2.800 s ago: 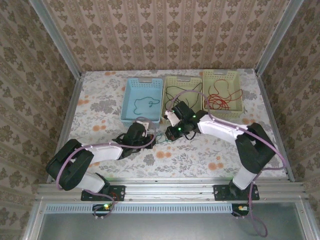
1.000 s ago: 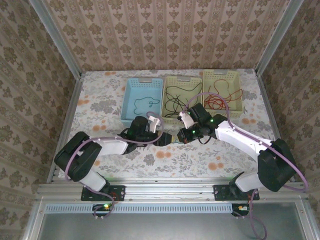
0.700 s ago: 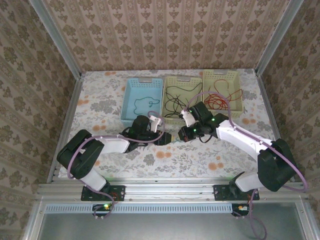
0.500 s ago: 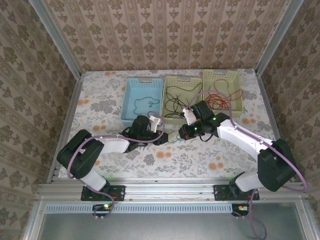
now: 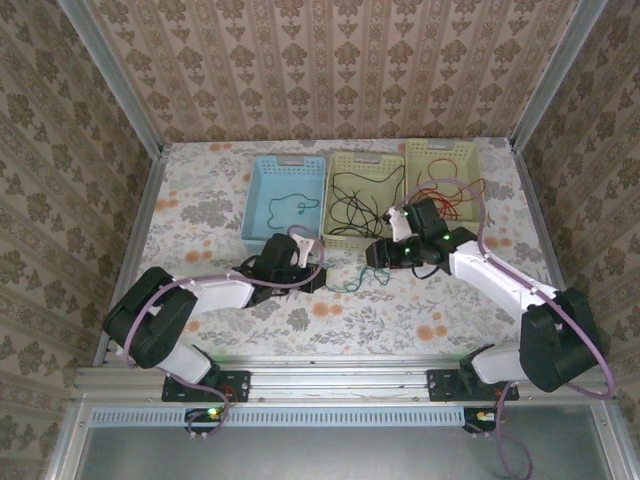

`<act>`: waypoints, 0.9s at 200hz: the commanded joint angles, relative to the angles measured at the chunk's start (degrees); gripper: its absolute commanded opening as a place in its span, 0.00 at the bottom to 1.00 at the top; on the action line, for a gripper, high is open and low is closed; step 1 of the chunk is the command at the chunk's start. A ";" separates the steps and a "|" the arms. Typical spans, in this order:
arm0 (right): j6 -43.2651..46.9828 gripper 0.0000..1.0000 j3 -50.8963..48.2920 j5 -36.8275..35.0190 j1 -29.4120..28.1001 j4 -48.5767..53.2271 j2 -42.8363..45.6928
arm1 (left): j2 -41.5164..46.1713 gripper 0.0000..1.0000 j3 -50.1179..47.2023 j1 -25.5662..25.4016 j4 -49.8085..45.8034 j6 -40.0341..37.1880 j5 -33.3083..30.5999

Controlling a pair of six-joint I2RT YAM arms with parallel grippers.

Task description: Untangle the cables

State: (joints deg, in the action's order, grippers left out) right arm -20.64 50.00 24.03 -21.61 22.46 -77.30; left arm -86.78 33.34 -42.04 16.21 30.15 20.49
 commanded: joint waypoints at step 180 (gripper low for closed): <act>3.87 0.05 5.02 -8.93 -3.62 6.72 -12.96 | 2.48 0.00 -0.73 -1.20 -9.70 -3.93 -8.27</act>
State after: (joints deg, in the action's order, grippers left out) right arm -16.62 54.63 17.56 -25.02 27.57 -91.98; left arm -85.91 32.38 -42.78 8.58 27.16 15.09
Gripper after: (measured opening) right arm 0.079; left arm 0.049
